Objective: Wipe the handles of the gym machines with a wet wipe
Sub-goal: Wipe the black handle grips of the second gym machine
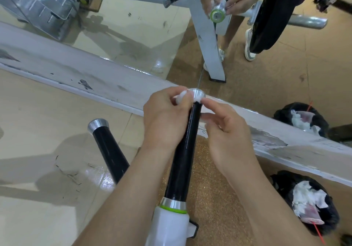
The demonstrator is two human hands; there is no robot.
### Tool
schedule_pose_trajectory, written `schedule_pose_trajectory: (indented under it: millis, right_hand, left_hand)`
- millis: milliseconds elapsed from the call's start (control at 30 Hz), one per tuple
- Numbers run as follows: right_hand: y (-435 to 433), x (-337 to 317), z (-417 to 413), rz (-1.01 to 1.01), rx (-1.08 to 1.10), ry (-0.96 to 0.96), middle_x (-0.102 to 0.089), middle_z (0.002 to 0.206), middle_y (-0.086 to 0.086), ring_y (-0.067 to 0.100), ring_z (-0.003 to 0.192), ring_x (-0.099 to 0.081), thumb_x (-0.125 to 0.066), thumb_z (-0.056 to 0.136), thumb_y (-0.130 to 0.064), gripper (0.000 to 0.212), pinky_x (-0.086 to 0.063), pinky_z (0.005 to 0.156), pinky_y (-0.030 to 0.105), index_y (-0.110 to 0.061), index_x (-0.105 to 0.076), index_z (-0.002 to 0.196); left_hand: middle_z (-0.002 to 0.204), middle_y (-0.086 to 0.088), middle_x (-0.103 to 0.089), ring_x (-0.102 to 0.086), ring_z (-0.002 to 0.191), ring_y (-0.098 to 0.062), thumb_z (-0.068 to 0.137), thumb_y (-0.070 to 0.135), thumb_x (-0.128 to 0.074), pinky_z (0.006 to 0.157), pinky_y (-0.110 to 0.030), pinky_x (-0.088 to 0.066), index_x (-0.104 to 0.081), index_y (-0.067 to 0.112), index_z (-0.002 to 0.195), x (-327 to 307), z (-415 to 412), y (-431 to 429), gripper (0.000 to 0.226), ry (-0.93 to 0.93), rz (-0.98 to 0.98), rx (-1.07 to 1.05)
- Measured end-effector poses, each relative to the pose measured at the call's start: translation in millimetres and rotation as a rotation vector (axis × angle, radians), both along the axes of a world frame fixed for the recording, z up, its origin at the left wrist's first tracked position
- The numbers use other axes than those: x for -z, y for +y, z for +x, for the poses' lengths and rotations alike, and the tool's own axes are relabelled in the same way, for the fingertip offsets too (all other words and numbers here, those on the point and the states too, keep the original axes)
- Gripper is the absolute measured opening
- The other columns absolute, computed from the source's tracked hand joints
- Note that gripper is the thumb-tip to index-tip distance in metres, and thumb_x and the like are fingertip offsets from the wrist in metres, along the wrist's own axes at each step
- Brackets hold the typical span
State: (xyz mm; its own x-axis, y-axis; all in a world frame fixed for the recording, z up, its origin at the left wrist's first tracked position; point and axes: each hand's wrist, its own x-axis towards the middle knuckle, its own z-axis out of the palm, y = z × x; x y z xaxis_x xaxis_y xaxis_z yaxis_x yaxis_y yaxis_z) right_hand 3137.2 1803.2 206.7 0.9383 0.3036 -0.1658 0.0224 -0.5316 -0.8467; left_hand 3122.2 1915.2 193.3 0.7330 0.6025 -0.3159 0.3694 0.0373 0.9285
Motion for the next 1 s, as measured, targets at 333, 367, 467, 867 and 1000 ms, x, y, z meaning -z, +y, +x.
schedule_pose_trajectory:
  millis: [333,367,467,867,1000]
  right_hand:
    - [-2,-8,3,-0.134,-0.120,-0.054,-0.056,0.112,-0.010,-0.004,0.103,-0.052,-0.041,0.091,0.000,0.049,-0.038,0.086,0.005,-0.026,-0.057,0.129]
    - [-2,-8,2,-0.127,-0.114,-0.054,-0.057,0.111,-0.010,-0.004,0.101,-0.053,-0.042,0.090,0.000,0.049,-0.037,0.085,0.004,-0.027,-0.058,0.127]
    - [0,-7,0,-0.091,-0.097,-0.050,-0.055,0.108,-0.011,-0.004,0.101,-0.053,-0.043,0.092,0.001,0.047,-0.037,0.089,0.006,-0.028,-0.060,0.124]
    - [-6,0,-8,0.048,-0.083,0.146,-0.043,0.134,-0.018,0.005,0.112,-0.057,-0.042,0.096,-0.002,0.050,-0.049,0.098,0.034,-0.031,-0.047,0.137]
    - [-6,-5,-18,0.002,-0.138,0.140,-0.039,0.135,-0.025,-0.002,0.104,-0.056,-0.043,0.095,-0.004,0.057,-0.049,0.092,0.025,-0.041,-0.039,0.139]
  left_hand:
    - [0.065,0.005,-0.072,-0.069,0.069,-0.014,0.088,0.033,-0.064,0.073,-0.029,-0.055,-0.074,0.025,0.062,1,9,2,0.029,0.121,-0.021,-0.090]
    - [0.071,0.010,-0.072,-0.067,0.072,-0.009,0.090,0.033,-0.061,0.072,-0.023,-0.051,-0.076,0.027,0.072,-3,1,-4,0.024,0.119,0.106,-0.028]
    - [0.090,0.001,-0.073,-0.065,0.089,-0.019,0.095,0.031,-0.052,0.077,-0.026,-0.047,-0.071,0.025,0.101,-14,-9,-7,0.021,0.115,0.500,0.162]
    - [0.063,0.007,-0.070,-0.067,0.063,-0.009,0.080,0.028,-0.074,0.073,-0.038,-0.058,-0.068,0.025,0.067,-4,-21,17,0.014,0.056,0.187,0.178]
    - [0.073,-0.012,-0.073,-0.072,0.072,-0.029,0.079,0.022,-0.076,0.078,-0.048,-0.058,-0.070,0.017,0.073,-1,-11,16,0.010,-0.025,-0.135,0.098]
